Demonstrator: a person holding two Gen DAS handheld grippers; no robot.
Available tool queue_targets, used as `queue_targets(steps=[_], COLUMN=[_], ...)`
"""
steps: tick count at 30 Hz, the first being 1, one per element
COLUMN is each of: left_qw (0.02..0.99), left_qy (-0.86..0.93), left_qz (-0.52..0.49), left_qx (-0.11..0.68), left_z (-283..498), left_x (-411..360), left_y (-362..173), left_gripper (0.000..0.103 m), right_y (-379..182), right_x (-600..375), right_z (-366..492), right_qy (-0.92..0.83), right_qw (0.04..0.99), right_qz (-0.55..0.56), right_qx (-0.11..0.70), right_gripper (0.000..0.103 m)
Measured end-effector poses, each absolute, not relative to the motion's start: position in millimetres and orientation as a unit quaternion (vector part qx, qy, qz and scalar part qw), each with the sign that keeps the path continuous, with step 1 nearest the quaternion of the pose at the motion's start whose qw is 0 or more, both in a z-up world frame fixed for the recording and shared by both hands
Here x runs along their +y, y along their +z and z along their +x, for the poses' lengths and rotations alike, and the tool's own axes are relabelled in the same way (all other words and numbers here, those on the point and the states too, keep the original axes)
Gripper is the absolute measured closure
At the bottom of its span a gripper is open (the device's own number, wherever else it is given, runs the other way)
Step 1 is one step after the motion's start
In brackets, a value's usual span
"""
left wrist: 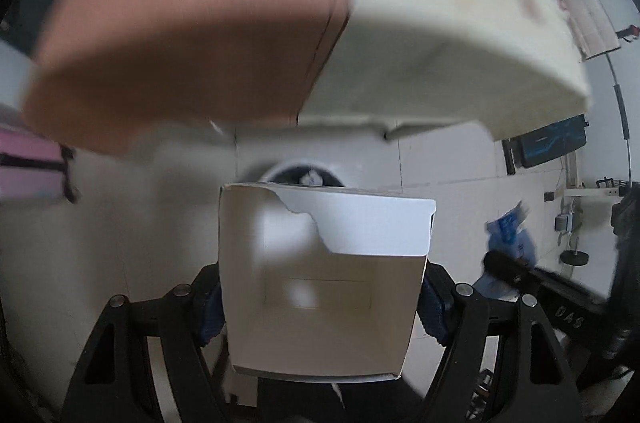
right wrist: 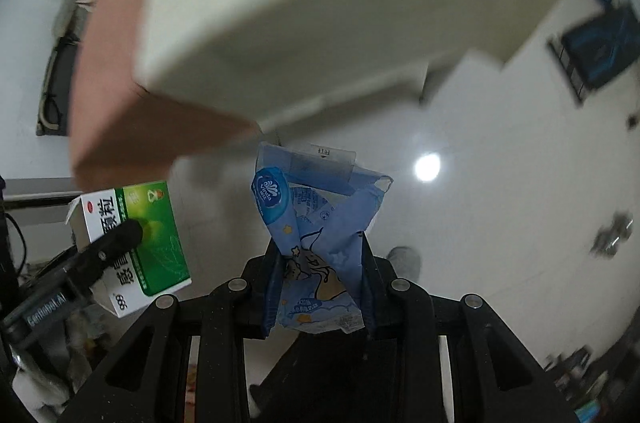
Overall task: Collect trash
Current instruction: 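Carry the box and bag to the bin and release them inside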
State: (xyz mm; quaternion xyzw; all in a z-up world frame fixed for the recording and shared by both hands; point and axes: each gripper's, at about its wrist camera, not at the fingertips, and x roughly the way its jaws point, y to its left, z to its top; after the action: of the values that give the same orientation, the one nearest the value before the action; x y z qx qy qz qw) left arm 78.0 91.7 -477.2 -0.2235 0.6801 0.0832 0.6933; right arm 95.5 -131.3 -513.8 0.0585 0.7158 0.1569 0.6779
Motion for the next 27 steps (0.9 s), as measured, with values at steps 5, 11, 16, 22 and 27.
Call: queue_targets(steps=[5, 11, 16, 22, 27], left_qw=[0.655, 0.627, 0.621, 0.639, 0.652], left_qy=[0.082, 0.093, 0.123, 0.185, 0.209], left_qz=[-0.269, -0.287, -0.284, -0.242, -0.236], left_qx=[0.701, 0.718, 0.720, 0.706, 0.690], left_z=[79, 68, 45, 21, 8], left_x=[100, 102, 111, 126, 126], left_y=[-609, -735, -781, -764, -720], left_gripper=[0.027, 0.000, 0.000, 0.000, 0.000], right_y=[-642, -781, -852, -874, -839], right_x=[-138, -118, -82, -55, -56], right_z=[97, 126, 141, 143, 130], right_qy=[0.151, 0.161, 0.190, 0.217, 0.235], right_qw=[0.632, 0.620, 0.614, 0.597, 0.598], right_qz=[0.111, 0.110, 0.064, 0.015, -0.002], right_qx=[0.752, 0.760, 0.764, 0.772, 0.766], right_gripper=[0.069, 0.069, 0.058, 0.012, 0.004])
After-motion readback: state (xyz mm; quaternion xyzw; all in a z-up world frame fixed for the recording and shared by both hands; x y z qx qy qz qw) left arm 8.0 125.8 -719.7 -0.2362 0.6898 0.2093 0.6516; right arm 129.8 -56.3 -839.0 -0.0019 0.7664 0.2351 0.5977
